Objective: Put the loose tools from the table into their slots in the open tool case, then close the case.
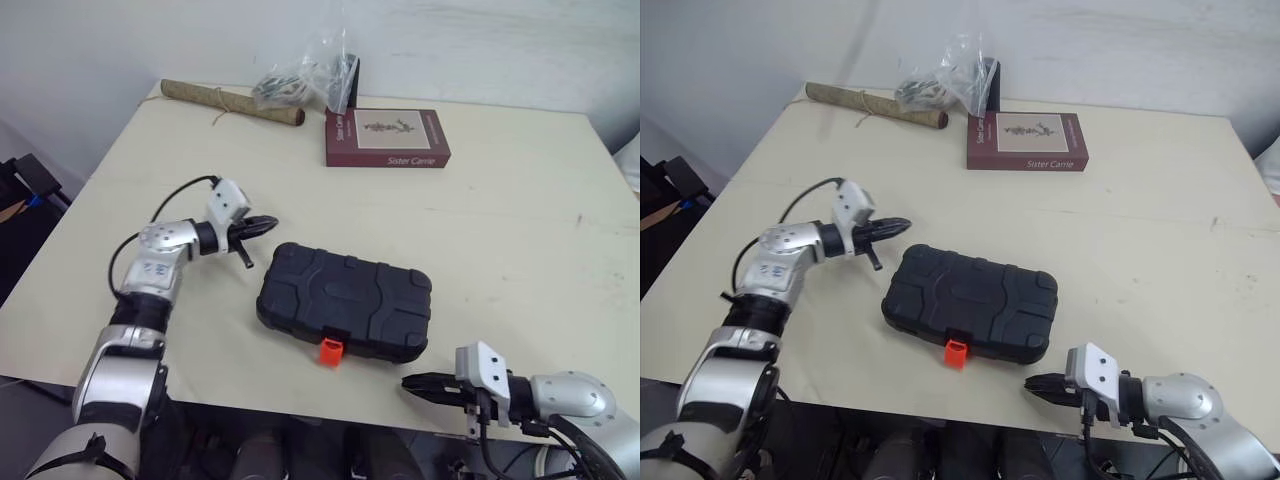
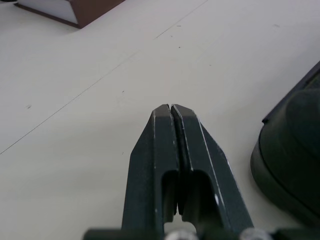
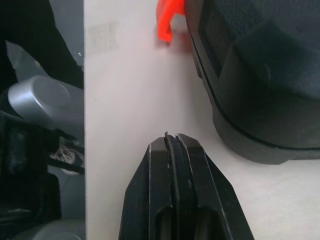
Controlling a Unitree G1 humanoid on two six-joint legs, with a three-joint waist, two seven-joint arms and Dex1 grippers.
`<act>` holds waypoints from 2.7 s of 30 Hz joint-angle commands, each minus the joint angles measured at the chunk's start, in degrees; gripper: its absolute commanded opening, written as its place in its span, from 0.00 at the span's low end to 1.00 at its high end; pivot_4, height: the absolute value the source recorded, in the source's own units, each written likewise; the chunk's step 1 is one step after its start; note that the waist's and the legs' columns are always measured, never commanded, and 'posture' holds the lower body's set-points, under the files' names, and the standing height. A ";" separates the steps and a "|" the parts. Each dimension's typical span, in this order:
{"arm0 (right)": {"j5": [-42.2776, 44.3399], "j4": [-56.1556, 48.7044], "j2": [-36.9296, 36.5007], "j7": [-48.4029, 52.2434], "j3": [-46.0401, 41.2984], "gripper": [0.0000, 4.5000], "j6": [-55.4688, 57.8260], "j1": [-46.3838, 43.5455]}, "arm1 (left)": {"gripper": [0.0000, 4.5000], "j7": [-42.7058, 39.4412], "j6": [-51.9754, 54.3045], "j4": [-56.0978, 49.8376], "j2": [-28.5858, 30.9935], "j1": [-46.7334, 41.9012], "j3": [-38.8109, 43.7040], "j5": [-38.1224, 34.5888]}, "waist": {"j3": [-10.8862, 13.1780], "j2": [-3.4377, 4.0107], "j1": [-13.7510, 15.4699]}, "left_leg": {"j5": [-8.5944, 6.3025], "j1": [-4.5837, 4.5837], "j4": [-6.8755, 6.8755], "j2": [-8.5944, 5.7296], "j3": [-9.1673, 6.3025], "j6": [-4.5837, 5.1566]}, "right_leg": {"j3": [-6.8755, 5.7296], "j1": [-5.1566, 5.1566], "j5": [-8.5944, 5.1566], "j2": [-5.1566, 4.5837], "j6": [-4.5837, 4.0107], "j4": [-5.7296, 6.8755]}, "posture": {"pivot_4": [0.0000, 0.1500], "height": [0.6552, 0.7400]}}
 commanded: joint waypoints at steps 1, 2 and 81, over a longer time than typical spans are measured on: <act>-4.33 4.29 4.03 -2.61 0.96 0.02 -1.28 -2.89 | 0.00 -2.79 -5.88 7.11 -1.96 -2.72 -0.98 2.16 | 0.00 -0.01 -0.03 | 0.00 -0.02 0.00 0.00 0.02 0.00 | 0.01 -0.05 0.00 0.01 0.00 0.02 | 1.00 1.00; -6.00 6.08 5.00 -3.11 1.06 0.02 -2.24 -4.07 | 0.00 -3.82 -6.49 8.12 -2.57 -3.01 -0.61 1.82 | 0.00 -0.01 -0.11 | 0.00 -0.04 -0.02 -0.01 0.10 -0.01 | 0.07 -0.13 0.00 0.00 0.00 0.07 | 1.00 1.00; -6.66 3.53 22.91 -11.70 0.78 0.02 6.73 -13.38 | 0.00 -11.43 6.45 -16.40 -8.70 8.11 -20.25 7.49 | -1.43 0.33 -0.22 | -0.13 1.20 -0.61 -0.01 -0.58 0.27 | -0.26 1.57 0.03 -0.09 0.04 -0.65 | 1.00 1.00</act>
